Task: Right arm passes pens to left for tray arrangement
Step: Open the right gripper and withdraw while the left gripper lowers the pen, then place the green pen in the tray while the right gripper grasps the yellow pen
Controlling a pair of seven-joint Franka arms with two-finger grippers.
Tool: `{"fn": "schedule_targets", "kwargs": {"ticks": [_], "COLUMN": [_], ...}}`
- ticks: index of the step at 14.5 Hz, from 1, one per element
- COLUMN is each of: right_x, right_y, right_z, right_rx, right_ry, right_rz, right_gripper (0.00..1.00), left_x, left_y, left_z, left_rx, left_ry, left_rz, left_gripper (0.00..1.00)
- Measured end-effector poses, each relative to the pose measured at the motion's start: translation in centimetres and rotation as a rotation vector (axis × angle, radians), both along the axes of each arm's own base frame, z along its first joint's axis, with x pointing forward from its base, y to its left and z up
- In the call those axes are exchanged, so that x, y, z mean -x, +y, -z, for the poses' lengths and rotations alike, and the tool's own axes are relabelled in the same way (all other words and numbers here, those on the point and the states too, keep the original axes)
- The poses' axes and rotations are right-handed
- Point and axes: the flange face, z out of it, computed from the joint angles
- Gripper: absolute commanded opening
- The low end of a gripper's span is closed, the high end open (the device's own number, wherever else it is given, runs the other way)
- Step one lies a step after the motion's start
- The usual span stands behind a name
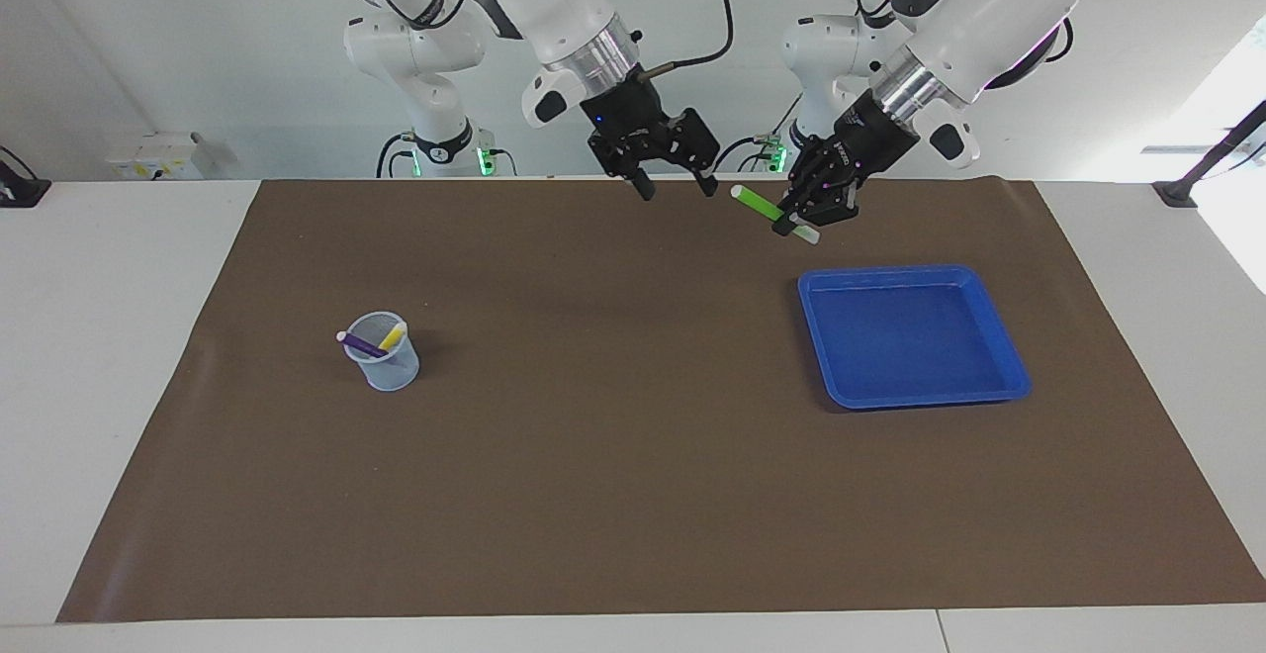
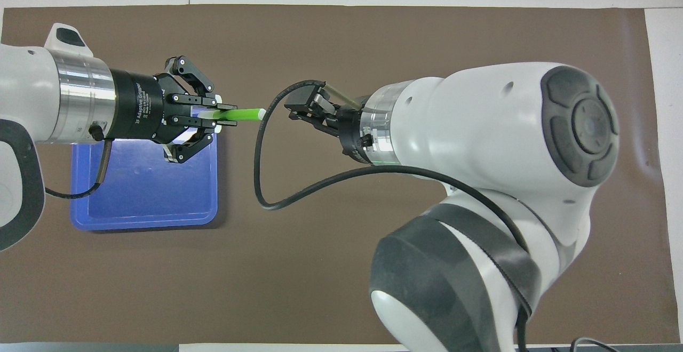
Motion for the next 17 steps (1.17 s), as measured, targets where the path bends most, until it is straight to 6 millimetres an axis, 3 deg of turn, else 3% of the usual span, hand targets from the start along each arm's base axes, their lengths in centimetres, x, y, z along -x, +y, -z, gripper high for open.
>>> {"fn": "schedule_targets", "kwargs": {"ticks": [5, 9, 12, 17], "right_x": [-2.9, -2.9, -2.8, -3.6], "right_y": [-7.2, -11.2, -14.2, -21.1], "right_z": [2.2, 4.3, 5.2, 6.0], "right_rx": [0.119, 0.199, 0.360, 0.569], "right_ry": [-0.028, -0.013, -0.006, 0.027], "right_rz": [-0.086, -0.139, -0.170, -0.304], "right_gripper": [1.00, 1.00, 1.00, 1.00], "left_x": [-0.9, -0.9, -2.4, -3.6], "left_y": [6.7, 11.4, 12.7, 12.3], "left_z": [5.7, 10.4, 15.2, 22.1], "left_rx": [-0.159, -0.385, -0.452, -0.518], "left_ry": [-0.198, -0.231, -0.197, -0.217], "left_rz": [0.459, 0.973, 1.214, 1.331], "left_gripper": [0.00, 0.00, 0.00, 0.00]}}
